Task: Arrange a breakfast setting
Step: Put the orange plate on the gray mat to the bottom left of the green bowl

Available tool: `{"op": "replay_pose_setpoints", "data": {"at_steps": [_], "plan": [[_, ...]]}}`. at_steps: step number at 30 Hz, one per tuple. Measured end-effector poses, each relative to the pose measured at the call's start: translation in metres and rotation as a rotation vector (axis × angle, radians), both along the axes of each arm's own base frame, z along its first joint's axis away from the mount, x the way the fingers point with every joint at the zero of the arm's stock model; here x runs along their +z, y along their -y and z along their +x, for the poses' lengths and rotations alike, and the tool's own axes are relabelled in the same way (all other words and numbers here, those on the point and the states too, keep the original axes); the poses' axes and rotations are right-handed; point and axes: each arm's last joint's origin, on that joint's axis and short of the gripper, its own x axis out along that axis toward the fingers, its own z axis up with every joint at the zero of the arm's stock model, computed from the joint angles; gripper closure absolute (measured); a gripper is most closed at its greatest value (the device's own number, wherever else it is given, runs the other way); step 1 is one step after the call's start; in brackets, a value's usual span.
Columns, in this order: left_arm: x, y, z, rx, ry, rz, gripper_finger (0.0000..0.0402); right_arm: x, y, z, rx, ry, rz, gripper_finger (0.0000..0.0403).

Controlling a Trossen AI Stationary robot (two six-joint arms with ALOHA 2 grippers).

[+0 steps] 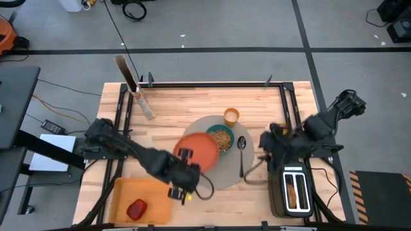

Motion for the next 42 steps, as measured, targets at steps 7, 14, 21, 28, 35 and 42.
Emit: {"op": "replay_pose_setpoints", "data": {"at_steps": [7,14,21,28,35,42], "plan": [[-0.055,0.048,0.008,-0.014,-0.128,-0.017,0.0386,-0.011,-0.047,-0.012,0.029,-0.044,0.121,0.0186],[-0.091,0.064,0.015,-0.125,-0.193,0.067,0.0386,-0.016,-0.076,-0.033,-0.004,-0.082,0.203,0.0186],[-0.114,0.053,0.033,-0.167,-0.233,0.079,0.0386,-0.016,-0.083,-0.046,-0.042,-0.211,0.343,0.0186],[-0.114,0.047,0.038,-0.212,-0.236,0.071,0.0381,-0.02,-0.089,-0.067,-0.181,-0.415,0.419,0.0186],[-0.114,0.042,0.041,-0.21,-0.258,0.019,0.0338,-0.031,-0.086,-0.075,-0.51,-0.508,0.434,0.0173],[-0.114,0.036,0.044,-0.181,-0.263,0.006,0.0302,-0.054,-0.092,-0.073,-0.704,-0.563,0.501,0.0174]]}}
